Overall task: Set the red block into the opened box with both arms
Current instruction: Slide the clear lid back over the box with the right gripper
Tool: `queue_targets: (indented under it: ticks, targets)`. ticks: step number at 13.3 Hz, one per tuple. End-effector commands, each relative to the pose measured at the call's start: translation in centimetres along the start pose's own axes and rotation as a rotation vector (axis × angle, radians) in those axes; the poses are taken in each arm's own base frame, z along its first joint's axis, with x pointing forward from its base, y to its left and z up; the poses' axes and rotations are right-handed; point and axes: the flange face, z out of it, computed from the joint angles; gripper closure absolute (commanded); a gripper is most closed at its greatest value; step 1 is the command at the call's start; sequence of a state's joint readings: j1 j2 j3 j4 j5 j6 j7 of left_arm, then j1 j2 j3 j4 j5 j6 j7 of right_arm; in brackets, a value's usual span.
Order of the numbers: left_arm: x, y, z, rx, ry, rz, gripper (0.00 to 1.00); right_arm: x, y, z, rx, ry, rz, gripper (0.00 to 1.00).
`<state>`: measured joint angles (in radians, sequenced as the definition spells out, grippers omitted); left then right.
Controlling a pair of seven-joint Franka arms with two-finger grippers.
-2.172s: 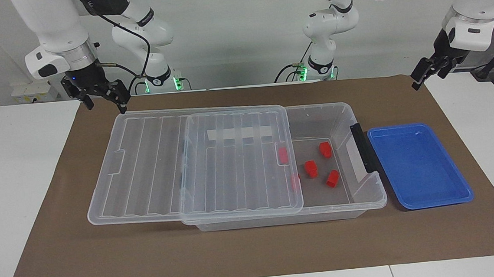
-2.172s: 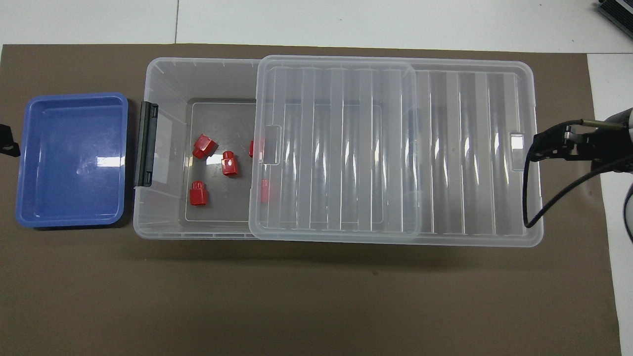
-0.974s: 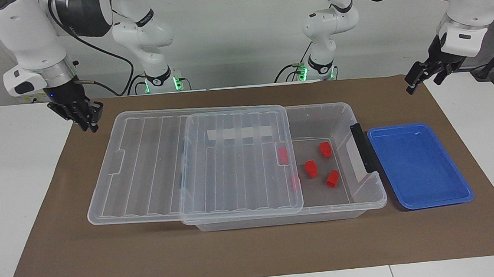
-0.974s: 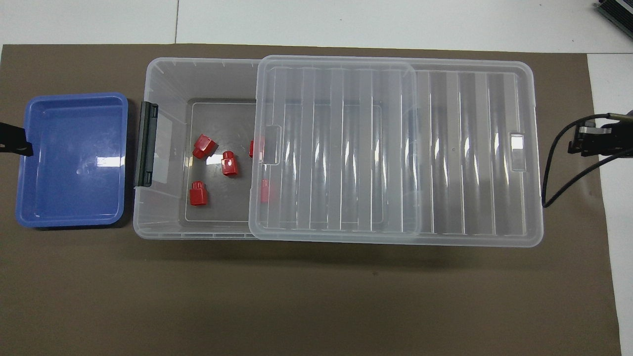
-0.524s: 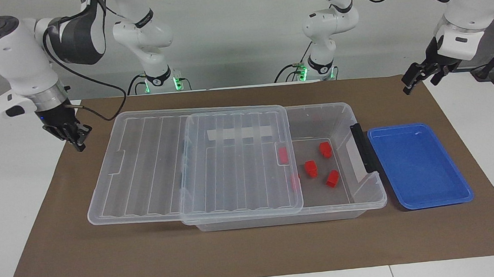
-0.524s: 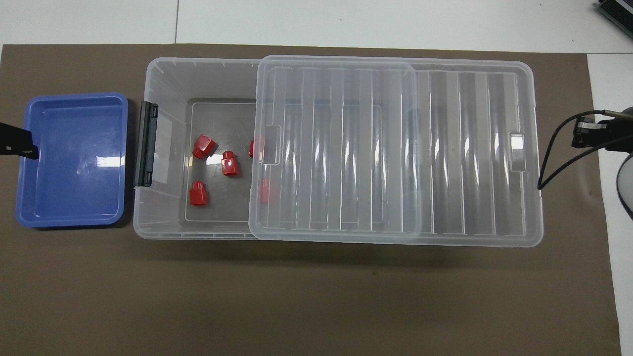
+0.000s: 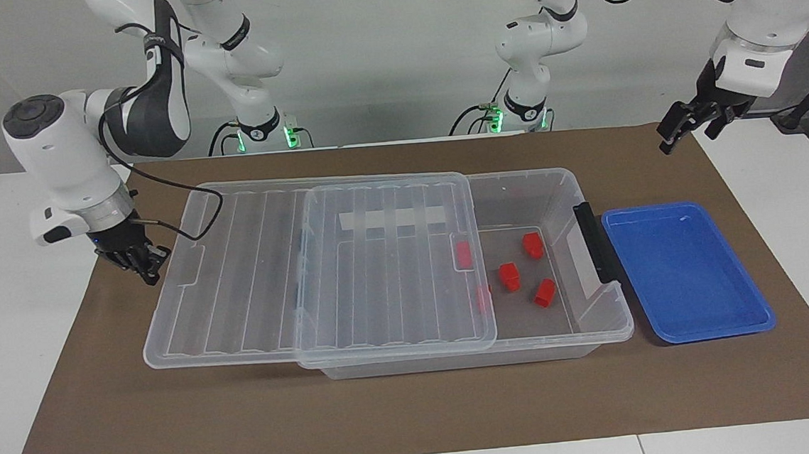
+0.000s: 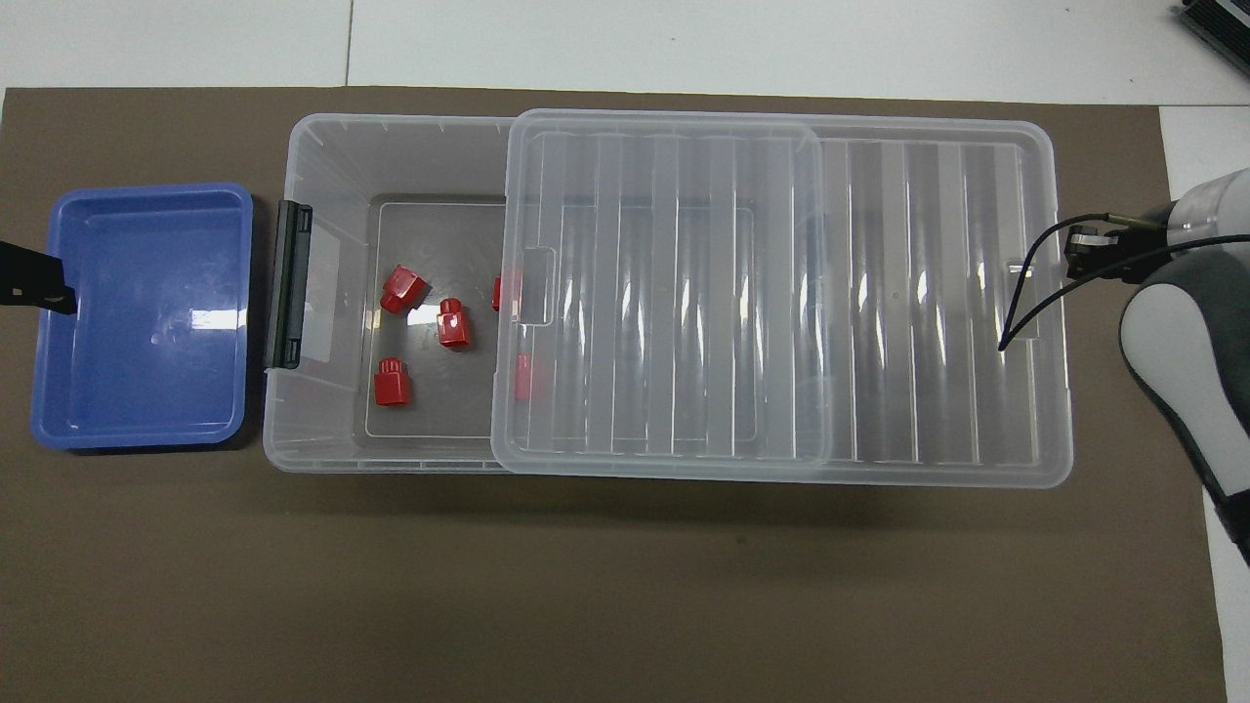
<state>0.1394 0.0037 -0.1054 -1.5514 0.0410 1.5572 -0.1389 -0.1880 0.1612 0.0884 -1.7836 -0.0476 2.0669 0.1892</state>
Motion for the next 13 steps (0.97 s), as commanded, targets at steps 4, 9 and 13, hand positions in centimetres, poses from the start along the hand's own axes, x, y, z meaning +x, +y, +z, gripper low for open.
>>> queue_targets:
  ticks: [4, 9, 13]
  targets:
    - [-0.4, -1.2, 0.2, -0.003, -0.024, -0.016, 0.0, -1.3, -4.6, -0.4, 0.023, -0.019, -0.091, 1.0]
    - [-0.4, -1.2, 0.2, -0.003, -0.024, -0.016, 0.0, -4.3, -11.1, -1.2, 0.058, -0.082, -0.189, 1.0]
    - [-0.4, -1.2, 0.2, -0.003, -0.024, -0.016, 0.0, -6.3, -15.3, -1.5, 0.06, -0.095, -0.266, 1.0]
